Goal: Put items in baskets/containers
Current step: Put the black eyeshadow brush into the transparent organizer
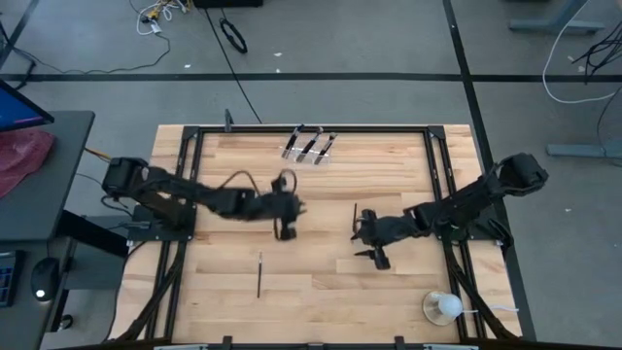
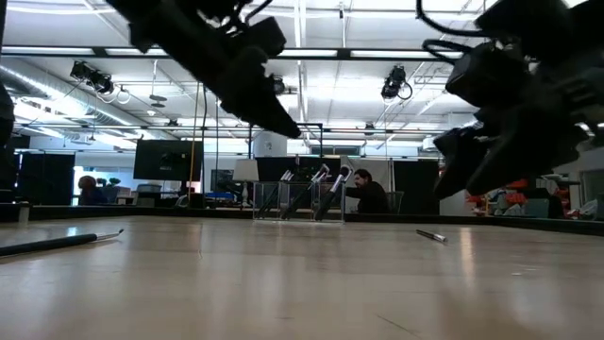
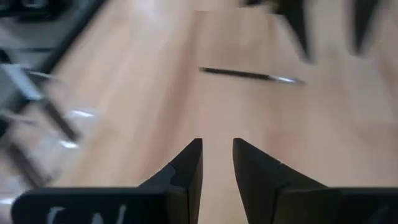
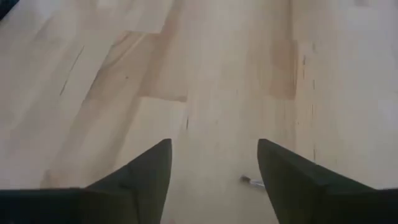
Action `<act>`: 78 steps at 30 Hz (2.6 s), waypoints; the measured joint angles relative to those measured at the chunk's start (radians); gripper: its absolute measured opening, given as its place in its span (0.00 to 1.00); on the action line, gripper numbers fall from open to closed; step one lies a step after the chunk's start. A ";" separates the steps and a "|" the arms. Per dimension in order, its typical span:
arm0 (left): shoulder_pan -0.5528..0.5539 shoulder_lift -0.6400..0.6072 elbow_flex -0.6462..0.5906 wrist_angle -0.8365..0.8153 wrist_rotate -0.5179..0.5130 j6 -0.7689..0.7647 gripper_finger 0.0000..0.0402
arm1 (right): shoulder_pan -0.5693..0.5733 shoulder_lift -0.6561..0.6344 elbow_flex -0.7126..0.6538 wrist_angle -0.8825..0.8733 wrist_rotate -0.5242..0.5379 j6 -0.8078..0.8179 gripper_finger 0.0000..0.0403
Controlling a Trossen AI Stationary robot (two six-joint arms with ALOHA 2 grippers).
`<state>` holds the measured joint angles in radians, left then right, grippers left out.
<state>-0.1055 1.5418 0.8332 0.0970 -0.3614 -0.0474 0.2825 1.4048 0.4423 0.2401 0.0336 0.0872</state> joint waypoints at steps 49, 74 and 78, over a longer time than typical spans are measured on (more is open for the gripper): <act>-0.198 0.003 -0.089 0.197 -0.037 -0.098 0.23 | -0.256 0.447 0.004 0.468 0.020 -0.193 0.02; -0.207 0.065 -0.091 0.305 -0.093 -0.048 0.23 | -0.162 0.456 -0.002 1.243 0.000 0.036 0.02; -0.189 0.195 -0.089 0.611 -0.041 0.030 0.23 | -0.118 0.418 0.009 1.267 0.003 0.030 0.02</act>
<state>-0.2941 1.7370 0.7441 0.7082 -0.4023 -0.0178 0.1644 1.8230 0.4514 1.5075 0.0367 0.1169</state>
